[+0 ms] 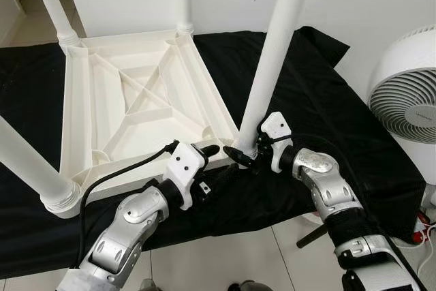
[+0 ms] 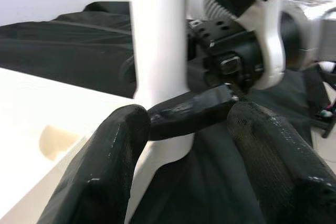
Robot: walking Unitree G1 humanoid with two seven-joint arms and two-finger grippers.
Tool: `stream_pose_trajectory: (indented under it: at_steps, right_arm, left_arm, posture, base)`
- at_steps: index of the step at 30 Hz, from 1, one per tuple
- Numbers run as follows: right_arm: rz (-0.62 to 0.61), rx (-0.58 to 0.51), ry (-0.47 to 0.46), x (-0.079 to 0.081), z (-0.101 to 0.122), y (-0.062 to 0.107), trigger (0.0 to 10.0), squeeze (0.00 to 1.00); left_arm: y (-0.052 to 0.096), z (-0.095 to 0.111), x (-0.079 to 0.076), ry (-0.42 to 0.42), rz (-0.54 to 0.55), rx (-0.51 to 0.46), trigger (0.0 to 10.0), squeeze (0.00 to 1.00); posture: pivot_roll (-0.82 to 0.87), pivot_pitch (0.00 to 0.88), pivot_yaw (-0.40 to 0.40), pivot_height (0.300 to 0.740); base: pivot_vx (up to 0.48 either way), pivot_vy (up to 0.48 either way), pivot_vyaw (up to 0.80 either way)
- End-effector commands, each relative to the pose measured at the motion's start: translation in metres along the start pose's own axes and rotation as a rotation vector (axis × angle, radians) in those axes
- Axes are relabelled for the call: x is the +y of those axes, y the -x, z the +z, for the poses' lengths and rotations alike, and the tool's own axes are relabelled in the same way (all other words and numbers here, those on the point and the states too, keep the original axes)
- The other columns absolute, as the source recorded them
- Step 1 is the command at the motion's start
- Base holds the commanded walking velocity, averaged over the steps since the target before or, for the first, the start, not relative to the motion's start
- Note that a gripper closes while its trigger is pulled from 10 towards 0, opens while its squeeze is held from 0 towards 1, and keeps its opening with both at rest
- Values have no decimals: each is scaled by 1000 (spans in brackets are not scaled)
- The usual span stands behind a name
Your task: Building children table
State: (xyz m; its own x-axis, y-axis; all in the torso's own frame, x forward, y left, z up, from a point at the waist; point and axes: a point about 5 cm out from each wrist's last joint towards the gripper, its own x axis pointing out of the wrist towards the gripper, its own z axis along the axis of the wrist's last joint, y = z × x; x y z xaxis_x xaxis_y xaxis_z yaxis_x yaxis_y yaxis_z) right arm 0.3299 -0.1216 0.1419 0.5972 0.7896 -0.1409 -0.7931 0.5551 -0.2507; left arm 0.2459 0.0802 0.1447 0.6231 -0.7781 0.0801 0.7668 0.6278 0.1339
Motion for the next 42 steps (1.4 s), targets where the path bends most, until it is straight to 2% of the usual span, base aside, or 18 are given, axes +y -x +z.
stream_pose_trajectory:
  at_steps: [1,2,3,16,17,19,20,21,23,26,28,30,33,36,38,42]
  right_arm:
    - [60,22,16,3,-1,-7,4980,0]
    - [79,31,17,0,-2,-8,3569,0]
    - [86,38,16,-3,-3,-8,0,0]
    - [89,32,-19,-7,-8,-5,0,0]
    - [69,20,-47,-6,-10,-3,1569,0]
    - [69,20,-47,-6,-10,-3,1569,0]
    - [27,18,-85,-4,-15,-1,10000,0]
    - [-45,17,-106,0,-18,2,10000,0]
    - [-45,17,-106,0,-18,2,10000,0]
    - [-228,-17,-172,11,-16,4,10000,0]
    - [-228,-17,-172,11,-16,4,10000,0]
    - [-331,-32,-214,16,-13,4,10000,0]
    - [-389,-27,-249,19,-14,3,10000,0]
    - [-587,-53,-302,22,-12,3,10000,0]
    - [-683,-60,-287,25,-9,0,10000,0]
    - [-765,-80,-306,28,-4,-3,10000,0]
  left_arm:
    - [2,-1,-5,3,-76,13,10000,0]
    - [3,-1,-5,2,-72,14,10000,0]
    - [3,-1,-5,1,-69,14,10000,0]
    - [4,-2,-5,1,-61,15,10000,0]
    - [4,-2,-6,2,-63,16,10000,0]
    - [4,-2,-6,2,-63,16,10000,0]
    - [4,-2,-7,4,-67,17,10000,0]
    - [4,-3,-8,9,-74,20,10000,0]
    - [4,-3,-8,9,-74,20,10000,0]
    - [3,-5,-11,16,-95,25,10000,0]
    - [3,-5,-11,16,-95,25,10000,0]
    - [2,-5,-11,15,-100,24,10000,0]
    - [2,-5,-10,15,-101,24,10000,0]
    - [1,-5,-10,13,-106,23,10000,0]
    - [0,-5,-10,13,-108,21,10000,0]
    - [0,-4,-7,5,-93,19,10000,0]
  posture:
    - [-16,57,-32,740]
    - [-16,57,-32,740]
    - [-4,55,-37,740]
    - [3,50,-46,740]
    - [0,51,-46,740]
    - [0,51,-46,740]
    - [-7,52,-45,740]
    - [-18,52,-39,740]
    - [-18,52,-39,740]
    - [-31,50,-37,740]
    - [-31,50,-37,740]
    - [-38,50,-35,740]
    - [-40,49,-33,740]
    - [-42,51,-36,740]
    - [-42,51,-36,740]
    - [-41,54,-42,740]
  base:
    - [0,0,0]
    - [0,0,0]
    - [0,0,0]
    - [0,0,0]
    - [0,0,0]
    - [0,0,0]
    - [0,0,0]
    - [0,0,0]
    - [0,0,0]
    - [0,0,0]
    - [0,0,0]
    - [0,0,0]
    - [0,0,0]
    - [0,0,0]
    - [0,0,0]
    - [0,0,0]
